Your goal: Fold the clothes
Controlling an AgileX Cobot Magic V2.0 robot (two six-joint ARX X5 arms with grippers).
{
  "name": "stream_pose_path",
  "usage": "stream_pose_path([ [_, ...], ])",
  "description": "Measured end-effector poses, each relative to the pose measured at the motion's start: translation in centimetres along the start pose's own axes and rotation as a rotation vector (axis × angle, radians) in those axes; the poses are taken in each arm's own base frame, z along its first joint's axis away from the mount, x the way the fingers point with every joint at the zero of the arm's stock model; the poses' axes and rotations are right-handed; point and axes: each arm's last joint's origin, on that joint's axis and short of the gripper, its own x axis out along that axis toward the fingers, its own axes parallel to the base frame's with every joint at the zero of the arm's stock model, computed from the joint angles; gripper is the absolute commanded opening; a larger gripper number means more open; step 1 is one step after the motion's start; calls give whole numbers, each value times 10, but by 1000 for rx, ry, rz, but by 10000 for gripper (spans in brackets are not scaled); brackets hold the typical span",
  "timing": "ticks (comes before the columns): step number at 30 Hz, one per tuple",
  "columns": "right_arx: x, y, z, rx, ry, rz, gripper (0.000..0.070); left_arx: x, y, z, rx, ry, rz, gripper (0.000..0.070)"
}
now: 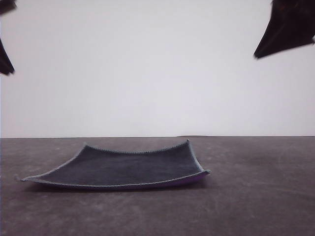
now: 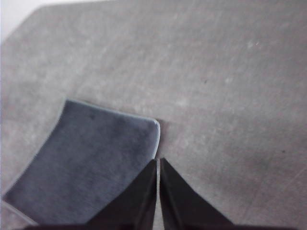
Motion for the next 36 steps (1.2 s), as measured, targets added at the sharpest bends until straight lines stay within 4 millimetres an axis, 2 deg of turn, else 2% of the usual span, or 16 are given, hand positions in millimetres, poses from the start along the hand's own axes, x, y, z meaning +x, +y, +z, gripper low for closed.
stream_pose_path([
  [4, 27, -10, -10, 19, 104, 1, 4, 26, 7, -3, -22, 91, -73, 16],
  [8, 46, -18, -23, 58, 206, -3, 5, 46, 12, -11, -54, 177, -129, 16],
  [13, 54, -22, -29, 81, 257, -4, 6, 57, 16, -15, -69, 219, -152, 18],
  [15, 54, -22, -29, 80, 257, -2, 25, 58, 16, -15, -71, 222, -152, 43],
  [17, 54, -22, -29, 77, 257, -2, 153, 58, 16, -15, -71, 222, -152, 142],
  [20, 54, -22, -29, 77, 257, -1, 426, 58, 16, -15, -71, 223, -153, 340],
  [22, 54, -22, -29, 78, 257, -1, 486, 58, 16, -15, -71, 223, -153, 356],
  [30, 61, -17, -24, 42, 205, 52, 484, 63, 14, -12, -51, 191, -169, 354],
  [36, 94, -28, -29, 85, 190, 124, 484, 94, 17, -10, -87, 211, -248, 352],
])
